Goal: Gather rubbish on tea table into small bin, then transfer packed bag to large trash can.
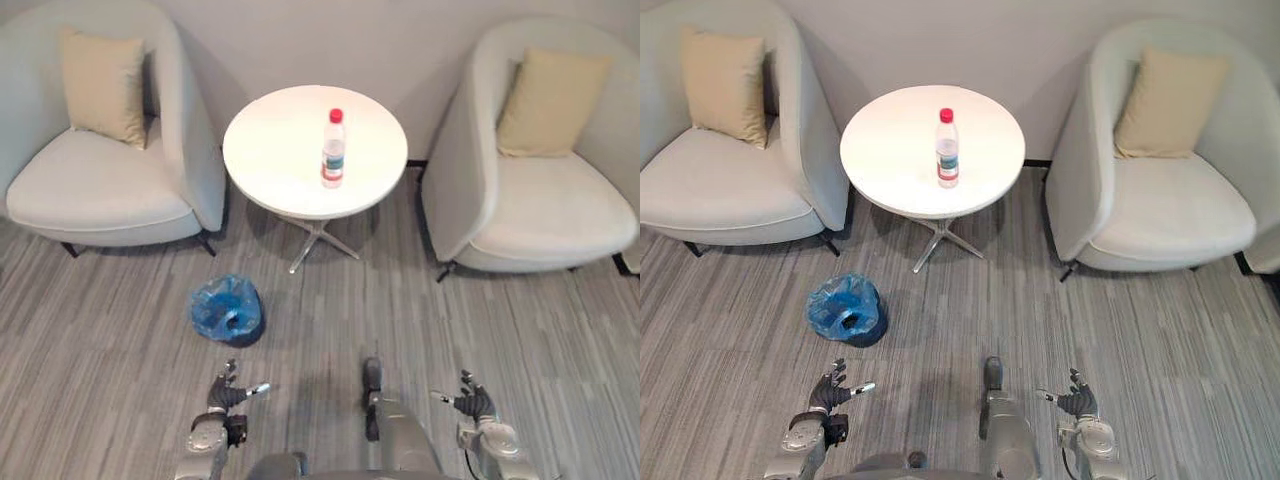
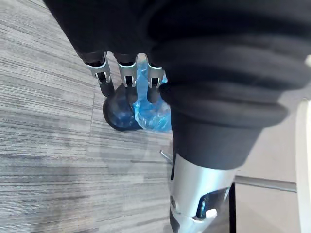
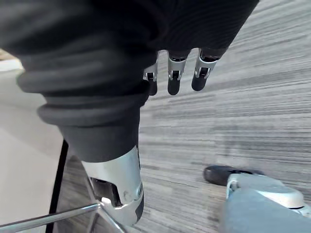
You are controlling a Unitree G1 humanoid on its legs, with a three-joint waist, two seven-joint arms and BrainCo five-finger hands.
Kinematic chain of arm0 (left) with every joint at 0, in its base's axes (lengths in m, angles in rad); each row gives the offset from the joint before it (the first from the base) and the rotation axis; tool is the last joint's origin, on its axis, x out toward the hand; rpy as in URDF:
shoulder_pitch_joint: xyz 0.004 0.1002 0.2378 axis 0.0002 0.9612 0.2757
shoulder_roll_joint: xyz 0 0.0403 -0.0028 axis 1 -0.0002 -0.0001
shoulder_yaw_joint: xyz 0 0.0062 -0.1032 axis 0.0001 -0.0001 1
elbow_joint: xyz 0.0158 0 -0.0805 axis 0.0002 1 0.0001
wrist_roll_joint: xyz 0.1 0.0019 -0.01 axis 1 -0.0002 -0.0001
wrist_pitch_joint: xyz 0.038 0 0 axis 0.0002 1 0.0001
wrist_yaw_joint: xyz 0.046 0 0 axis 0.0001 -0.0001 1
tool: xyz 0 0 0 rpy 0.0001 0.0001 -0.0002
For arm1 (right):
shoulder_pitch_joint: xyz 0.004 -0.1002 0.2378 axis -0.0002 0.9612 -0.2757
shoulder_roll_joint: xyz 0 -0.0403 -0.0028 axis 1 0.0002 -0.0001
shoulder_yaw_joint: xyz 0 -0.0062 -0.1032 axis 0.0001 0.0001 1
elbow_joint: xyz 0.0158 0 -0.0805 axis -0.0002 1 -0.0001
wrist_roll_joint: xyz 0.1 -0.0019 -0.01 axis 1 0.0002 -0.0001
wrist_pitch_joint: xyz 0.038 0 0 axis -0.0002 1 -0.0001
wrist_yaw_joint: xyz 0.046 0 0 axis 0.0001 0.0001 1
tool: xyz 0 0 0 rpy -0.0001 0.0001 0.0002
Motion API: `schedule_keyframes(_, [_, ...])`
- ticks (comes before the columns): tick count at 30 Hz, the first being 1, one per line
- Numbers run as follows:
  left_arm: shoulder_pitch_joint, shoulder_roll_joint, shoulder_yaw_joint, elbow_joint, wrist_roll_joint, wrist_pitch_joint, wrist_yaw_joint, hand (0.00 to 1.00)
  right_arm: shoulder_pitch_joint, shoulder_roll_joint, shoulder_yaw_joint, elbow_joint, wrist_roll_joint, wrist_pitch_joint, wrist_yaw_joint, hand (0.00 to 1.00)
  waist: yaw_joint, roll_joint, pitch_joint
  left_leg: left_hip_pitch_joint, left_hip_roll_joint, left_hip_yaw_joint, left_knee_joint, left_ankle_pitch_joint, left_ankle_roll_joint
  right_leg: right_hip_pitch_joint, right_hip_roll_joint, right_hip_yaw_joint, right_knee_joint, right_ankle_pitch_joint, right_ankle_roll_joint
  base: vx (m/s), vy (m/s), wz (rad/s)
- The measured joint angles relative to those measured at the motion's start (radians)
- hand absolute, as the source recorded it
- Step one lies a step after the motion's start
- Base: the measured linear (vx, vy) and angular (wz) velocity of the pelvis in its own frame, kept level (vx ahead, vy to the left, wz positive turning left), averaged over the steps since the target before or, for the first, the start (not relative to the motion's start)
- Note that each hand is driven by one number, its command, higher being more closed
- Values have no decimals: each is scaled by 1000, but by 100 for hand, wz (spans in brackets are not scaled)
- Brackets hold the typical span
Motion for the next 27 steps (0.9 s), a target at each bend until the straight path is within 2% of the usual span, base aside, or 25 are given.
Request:
schedule_keyframes(1, [6, -8, 3, -5, 0, 0, 0, 0, 1, 2, 7, -16, 1, -1, -1, 0, 10, 3, 4, -49, 39, 29, 110, 38, -1, 34, 13, -3, -2, -15, -15, 501, -261, 18])
schedule_keyframes(2, [15, -15, -5, -11, 0, 0, -2, 0, 4, 14, 15, -47, 2, -4, -2, 0, 34, 1, 5, -102, 97, 99, 246, 23, 16, 103, 32, -11, -19, -32, -39, 581, -282, -3])
schedule_keyframes(3, [16, -17, -15, -15, -1, 2, -4, 0, 9, 26, 12, -79, 5, -9, -5, 0, 49, -11, 6, -135, 117, 149, 263, 6, 31, 169, 29, -22, -55, -45, -45, 558, -267, 0])
schedule_keyframes(4, [16, -18, -22, -27, -1, 2, -4, 0, 11, 29, 11, -93, 6, -12, -5, 0, 50, -20, 6, -154, 121, 176, 241, -9, 33, 200, 25, -25, -77, -52, -44, 425, -170, 30])
schedule_keyframes(5, [15, -24, -29, -49, -1, 1, -4, 0, 12, 31, 7, -118, 7, -25, -9, 0, 50, -22, 4, -189, 118, 220, 150, -25, 41, 248, 17, -41, -116, -56, -42, 377, -101, 33])
schedule_keyframes(7, [11, -36, -34, -59, -1, -1, -4, 0, 11, 32, -10, -128, 7, -39, -10, 0, 50, -18, 4, -208, 94, 271, -67, -24, 39, 286, 8, -55, -143, -62, -32, 344, -22, 25])
schedule_keyframes(8, [12, -37, -43, -57, -1, 0, -5, 0, 10, 30, -18, -128, 7, -39, -11, 0, 50, -3, 1, -211, 62, 271, -228, -3, 19, 300, 3, -58, -143, -77, -18, 314, 69, 9])
schedule_keyframes(9, [17, -39, -46, -57, -1, 0, -5, 0, 13, 29, -31, -129, 7, -39, -14, 0, 51, 8, -1, -199, 38, 267, -363, 68, 5, 307, 11, -56, -135, -100, -2, 315, 91, 1])
schedule_keyframes(10, [24, -41, -46, -56, -1, 0, -5, 0, 16, 24, -33, -132, 7, -39, -19, 0, 53, 32, -11, -195, 32, 260, -417, 152, 16, 310, 21, -49, -120, -125, 9, 304, 121, -9])
schedule_keyframes(11, [19, -29, -44, -38, -1, 1, -5, 0, 14, 32, -30, -132, 3, -35, -24, 0, 55, 11, -6, -183, 9, 258, -393, 148, 97, 307, -3, -31, -61, -180, 29, 239, 99, -5])
schedule_keyframes(12, [23, -25, -44, -32, 0, 1, -5, 0, 20, 33, -27, -140, -2, -35, -23, 0, 56, -1, -9, -171, -7, 258, -395, 133, 103, 299, -22, -28, -26, -203, 40, 322, 109, 1])
schedule_keyframes(13, [25, -20, -46, -18, 1, 2, -6, 0, 28, 31, -27, -160, -10, -36, -25, 0, 53, -22, -9, -149, -34, 270, -399, 95, 108, 279, -63, -13, 64, -250, 66, 248, 73, 5])
schedule_keyframes(14, [25, -20, -55, 0, 1, 4, -6, 0, 24, 28, -27, -179, -31, -37, -28, 0, 49, -28, -11, -131, -58, 275, -400, 66, 121, 229, -88, 8, 193, -263, 86, 274, 95, 5])
schedule_keyframes(15, [26, -18, -64, 3, 2, 4, -5, 0, 25, 28, -25, -198, -43, -37, -28, 0, 46, -28, -11, -121, -67, 275, -404, 58, 124, 206, -99, 17, 258, -257, 96, 204, 88, 8])
schedule_keyframes(16, [25, -7, -77, 4, 3, 4, -5, 0, 29, 31, -14, -234, -56, -37, -29, 0, 44, -27, -11, -101, -74, 270, -407, 47, 138, 151, -110, 47, 374, -251, 126, 207, 81, 17])
schedule_keyframes(18, [20, 12, -83, 6, 8, 3, -5, 0, 37, 30, 13, -299, -86, -42, -27, 0, 43, -28, -12, -73, -76, 259, -410, 43, 140, 125, -110, 71, 380, -278, 111, 229, 23, 32])
schedule_keyframes(20, [15, 27, -83, 8, 9, -1, -5, 0, 34, 29, 35, -360, -120, -52, -27, 0, 39, -32, -16, -56, -79, 232, -425, 44, 138, 95, -103, 91, 297, -279, 103, 203, -37, 52])
schedule_keyframes(21, [18, 30, -83, 14, 11, -3, -5, 0, 29, 30, 41, -375, -125, -66, -26, 0, 40, -37, -19, -50, -84, 218, -424, 45, 134, 92, -101, 107, 204, -265, 98, 163, -77, 42])
schedule_keyframes(22, [20, 35, -83, 18, 13, -3, -6, 0, 28, 33, 41, -385, -129, -68, -26, 0, 41, -46, -25, -50, -94, 210, -424, 47, 129, 93, -103, 111, 144, -225, 87, 244, -131, 58])
schedule_keyframes(23, [18, 40, -83, 39, 25, -3, -6, 0, 30, 26, 40, -390, -143, -82, -27, 0, 42, -52, -32, -50, -108, 182, -419, 36, 113, 99, -112, 116, 88, -142, 95, 237, -134, 49])
schedule_keyframes(24, [27, 27, -86, 51, 36, -4, -13, 0, 29, 12, 43, -393, -158, -83, -27, 0, 48, -33, -46, -49, -97, 163, -428, 40, 105, 118, -103, 107, 53, -135, 89, 190, -111, 36])
schedule_keyframes(27, [48, 14, -81, 64, 36, -6, -27, 0, 7, 7, 62, -393, -181, -84, -26, 0, 50, -12, -59, -39, -72, 149, -482, 52, 75, 152, -70, 92, -27, -99, 73, 137, -106, 2])
